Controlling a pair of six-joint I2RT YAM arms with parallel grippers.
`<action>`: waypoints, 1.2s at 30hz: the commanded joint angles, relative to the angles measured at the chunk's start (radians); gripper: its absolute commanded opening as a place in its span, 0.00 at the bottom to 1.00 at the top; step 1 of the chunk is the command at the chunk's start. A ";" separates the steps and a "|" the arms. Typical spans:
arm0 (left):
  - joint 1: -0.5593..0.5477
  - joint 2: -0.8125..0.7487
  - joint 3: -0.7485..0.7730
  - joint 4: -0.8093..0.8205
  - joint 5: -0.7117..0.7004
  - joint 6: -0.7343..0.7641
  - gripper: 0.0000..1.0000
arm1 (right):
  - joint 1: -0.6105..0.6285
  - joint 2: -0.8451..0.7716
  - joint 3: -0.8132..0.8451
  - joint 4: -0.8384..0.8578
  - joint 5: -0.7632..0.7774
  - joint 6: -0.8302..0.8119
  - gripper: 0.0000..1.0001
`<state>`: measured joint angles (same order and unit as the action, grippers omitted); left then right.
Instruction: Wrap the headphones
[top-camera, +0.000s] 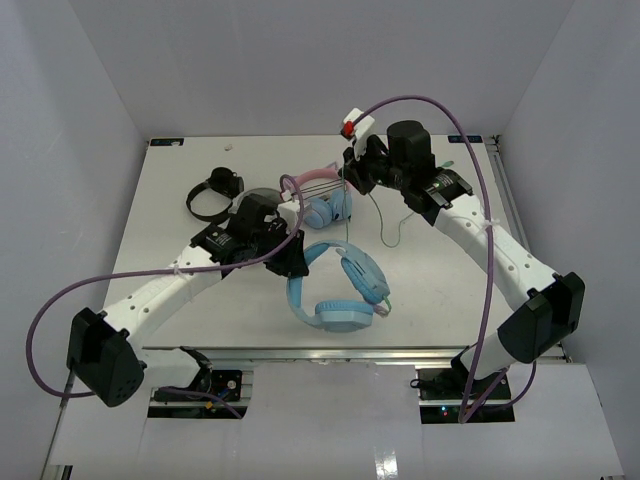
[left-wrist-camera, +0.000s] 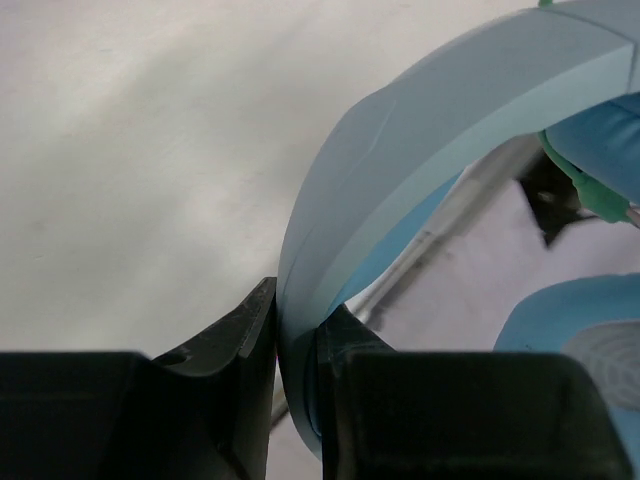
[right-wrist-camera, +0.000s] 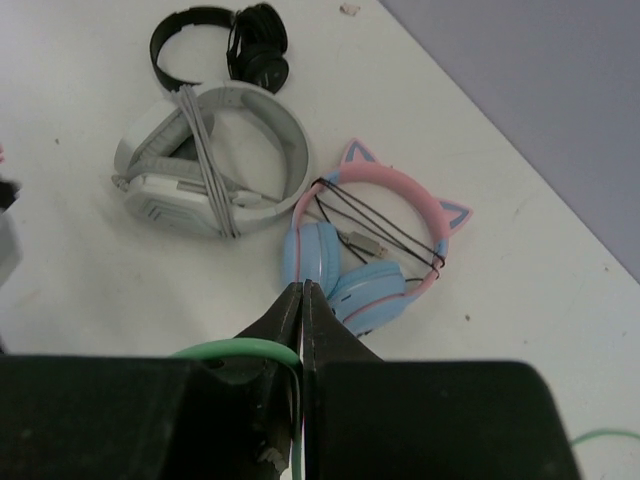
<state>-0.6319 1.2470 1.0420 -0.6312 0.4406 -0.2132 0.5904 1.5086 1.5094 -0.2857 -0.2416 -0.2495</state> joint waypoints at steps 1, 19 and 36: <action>-0.008 0.021 0.034 -0.062 -0.341 0.005 0.00 | 0.003 -0.016 0.062 -0.166 -0.023 -0.018 0.08; 0.029 0.223 0.160 -0.081 -0.827 -0.119 0.00 | 0.149 -0.082 -0.141 -0.127 -0.401 0.152 0.08; 0.107 0.149 0.199 -0.105 -0.832 -0.139 0.00 | 0.170 -0.224 -0.524 0.335 -0.572 0.336 0.08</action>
<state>-0.5633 1.4644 1.1869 -0.7655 -0.3537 -0.3054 0.7471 1.3413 1.0214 -0.1125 -0.7155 0.0199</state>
